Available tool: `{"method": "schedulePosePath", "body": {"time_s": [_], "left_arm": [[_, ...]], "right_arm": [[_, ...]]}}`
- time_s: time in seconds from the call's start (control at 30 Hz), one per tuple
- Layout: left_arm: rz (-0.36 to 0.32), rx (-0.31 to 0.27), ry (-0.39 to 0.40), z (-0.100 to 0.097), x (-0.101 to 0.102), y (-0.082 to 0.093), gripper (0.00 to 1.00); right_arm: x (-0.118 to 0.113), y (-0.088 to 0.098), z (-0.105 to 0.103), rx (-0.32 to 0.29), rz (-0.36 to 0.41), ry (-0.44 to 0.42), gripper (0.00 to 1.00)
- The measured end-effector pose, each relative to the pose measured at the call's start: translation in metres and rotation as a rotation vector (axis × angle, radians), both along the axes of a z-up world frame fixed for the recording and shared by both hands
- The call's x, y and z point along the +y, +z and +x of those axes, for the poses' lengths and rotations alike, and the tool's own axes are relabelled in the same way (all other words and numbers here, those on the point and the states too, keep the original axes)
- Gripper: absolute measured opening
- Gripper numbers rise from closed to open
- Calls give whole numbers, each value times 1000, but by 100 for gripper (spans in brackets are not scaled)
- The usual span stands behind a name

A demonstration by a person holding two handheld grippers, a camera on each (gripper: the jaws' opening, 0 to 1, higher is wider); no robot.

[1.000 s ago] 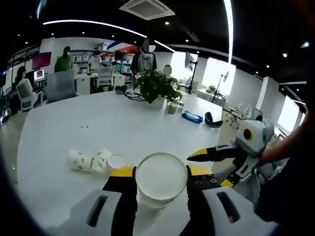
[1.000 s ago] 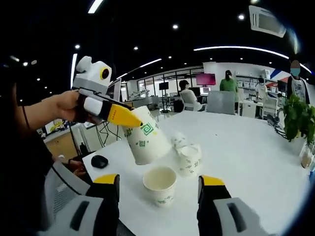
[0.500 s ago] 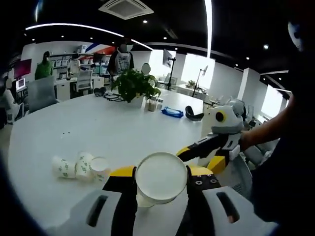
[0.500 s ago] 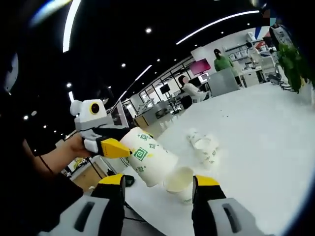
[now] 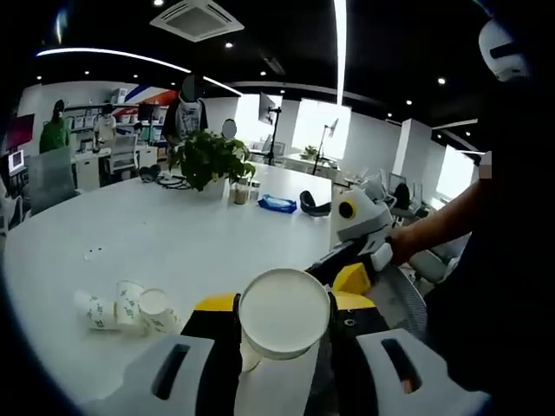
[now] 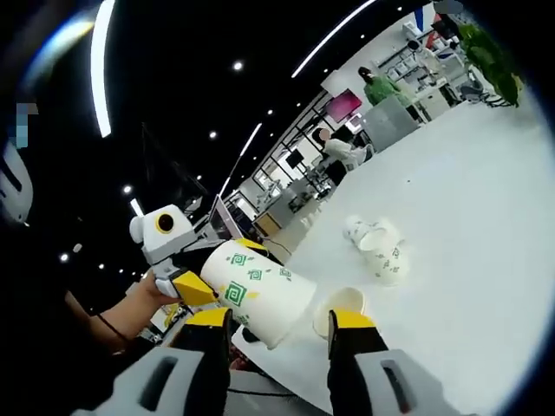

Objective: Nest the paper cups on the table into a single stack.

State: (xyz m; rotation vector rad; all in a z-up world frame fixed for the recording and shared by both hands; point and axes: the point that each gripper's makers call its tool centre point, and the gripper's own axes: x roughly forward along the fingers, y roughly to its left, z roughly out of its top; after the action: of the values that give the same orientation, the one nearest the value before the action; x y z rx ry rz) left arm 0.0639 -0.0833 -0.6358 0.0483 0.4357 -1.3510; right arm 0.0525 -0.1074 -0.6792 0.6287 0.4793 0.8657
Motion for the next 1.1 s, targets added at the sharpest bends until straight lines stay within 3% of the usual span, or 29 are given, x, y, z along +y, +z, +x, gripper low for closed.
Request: {"method": "schedulePosePath", "body": {"time_s": [0.13, 0.33, 0.5, 0.67, 0.8, 1.1], "left_arm": [[6, 3, -7, -3, -2, -3, 37], [-7, 26, 2, -2, -2, -6, 37], [42, 25, -2, 0, 2, -16, 37], [53, 36, -2, 1, 5, -20, 37], [92, 54, -4, -1, 7, -30, 37], [114, 75, 11, -3, 14, -40, 36]], "right_arm": [[5, 6, -4, 19, 40, 18, 31], [4, 4, -2, 27, 40, 2, 29], [-2, 9, 1, 17, 45, -27, 28], [-11, 19, 8, 21, 104, -58, 17], [-8, 23, 7, 10, 100, -37, 8], [-6, 32, 6, -4, 116, -24, 2]]}}
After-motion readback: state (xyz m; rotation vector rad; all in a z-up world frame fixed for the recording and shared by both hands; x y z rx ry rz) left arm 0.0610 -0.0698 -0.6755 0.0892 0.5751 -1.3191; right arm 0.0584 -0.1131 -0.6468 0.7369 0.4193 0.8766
